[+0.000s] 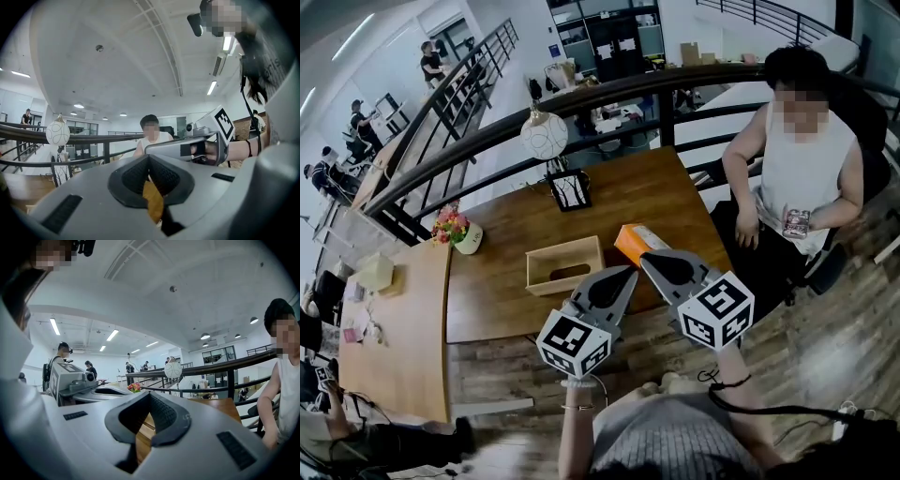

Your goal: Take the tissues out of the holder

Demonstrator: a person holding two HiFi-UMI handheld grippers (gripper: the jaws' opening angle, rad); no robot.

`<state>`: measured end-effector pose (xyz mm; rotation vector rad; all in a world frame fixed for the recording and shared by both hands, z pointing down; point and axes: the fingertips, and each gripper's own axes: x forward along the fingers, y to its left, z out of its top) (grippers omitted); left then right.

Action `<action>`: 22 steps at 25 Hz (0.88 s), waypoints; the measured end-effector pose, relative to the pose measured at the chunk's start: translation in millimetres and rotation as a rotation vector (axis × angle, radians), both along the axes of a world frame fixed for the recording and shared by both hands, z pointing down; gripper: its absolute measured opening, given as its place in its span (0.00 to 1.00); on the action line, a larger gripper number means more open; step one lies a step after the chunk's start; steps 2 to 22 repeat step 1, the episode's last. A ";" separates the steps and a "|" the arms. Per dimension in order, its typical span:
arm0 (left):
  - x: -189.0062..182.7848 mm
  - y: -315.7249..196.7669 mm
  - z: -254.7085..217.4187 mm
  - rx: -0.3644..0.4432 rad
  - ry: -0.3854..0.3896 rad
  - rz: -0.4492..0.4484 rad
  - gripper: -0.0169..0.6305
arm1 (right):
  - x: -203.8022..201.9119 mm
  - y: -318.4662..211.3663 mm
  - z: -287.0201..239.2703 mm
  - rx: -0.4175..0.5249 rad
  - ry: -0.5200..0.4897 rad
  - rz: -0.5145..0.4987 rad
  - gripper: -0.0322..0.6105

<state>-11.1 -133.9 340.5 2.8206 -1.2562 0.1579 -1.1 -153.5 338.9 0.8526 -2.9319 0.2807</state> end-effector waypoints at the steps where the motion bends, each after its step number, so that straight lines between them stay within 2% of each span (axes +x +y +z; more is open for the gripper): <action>1: 0.4 -0.1 0.3 -0.001 0.000 -0.001 0.04 | 0.4 0.1 0.3 0.000 -0.001 -0.001 0.07; 22: 0.4 -0.1 0.3 -0.001 0.000 -0.001 0.04 | 0.4 0.1 0.3 0.000 -0.001 -0.001 0.07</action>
